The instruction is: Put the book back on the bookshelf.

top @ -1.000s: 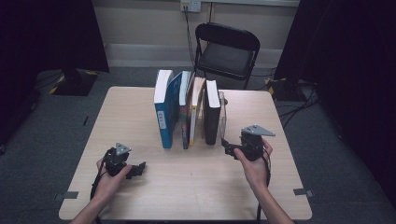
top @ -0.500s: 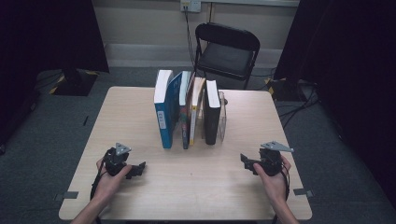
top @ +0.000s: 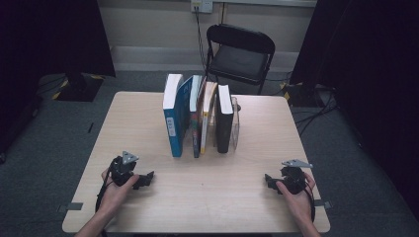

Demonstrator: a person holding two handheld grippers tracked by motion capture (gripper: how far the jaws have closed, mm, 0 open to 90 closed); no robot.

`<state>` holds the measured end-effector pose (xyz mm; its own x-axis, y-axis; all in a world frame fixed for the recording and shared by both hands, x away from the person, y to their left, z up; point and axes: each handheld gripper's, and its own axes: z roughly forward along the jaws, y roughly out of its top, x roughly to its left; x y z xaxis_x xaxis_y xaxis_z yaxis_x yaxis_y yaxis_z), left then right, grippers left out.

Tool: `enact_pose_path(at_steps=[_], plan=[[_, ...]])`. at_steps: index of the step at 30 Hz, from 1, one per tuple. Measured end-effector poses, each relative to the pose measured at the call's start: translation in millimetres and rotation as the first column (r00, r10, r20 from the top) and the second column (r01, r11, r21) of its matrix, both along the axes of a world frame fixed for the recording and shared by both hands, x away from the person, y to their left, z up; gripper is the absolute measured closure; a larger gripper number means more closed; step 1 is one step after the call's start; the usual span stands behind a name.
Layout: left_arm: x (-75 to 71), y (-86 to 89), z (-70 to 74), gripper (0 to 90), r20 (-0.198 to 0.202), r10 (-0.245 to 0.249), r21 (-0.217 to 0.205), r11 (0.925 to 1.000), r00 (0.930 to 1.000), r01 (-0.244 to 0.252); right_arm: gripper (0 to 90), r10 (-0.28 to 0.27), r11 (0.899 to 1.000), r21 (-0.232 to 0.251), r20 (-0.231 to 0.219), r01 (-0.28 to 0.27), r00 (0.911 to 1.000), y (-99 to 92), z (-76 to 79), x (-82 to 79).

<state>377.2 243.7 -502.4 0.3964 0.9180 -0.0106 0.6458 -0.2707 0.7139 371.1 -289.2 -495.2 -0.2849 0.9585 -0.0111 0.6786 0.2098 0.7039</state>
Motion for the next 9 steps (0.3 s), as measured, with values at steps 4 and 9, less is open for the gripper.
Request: enact_pose_path(at_steps=[4, 9], plan=[[0.0, 0.0, 0.0, 0.0, 0.0, 0.0, 0.0, 1.0, 1.0, 0.0, 12.8, -0.017, 1.0, 0.007, 0.041, 0.016, 0.999, -0.4, -4.3, -3.8], [0.0, 0.0, 0.0, 0.0, 0.0, 0.0, 0.0, 1.0, 1.0, 0.0, 12.7, -0.019, 1.0, 0.006, 0.043, 0.018, 0.9989, -0.6, -4.3, -3.9]])
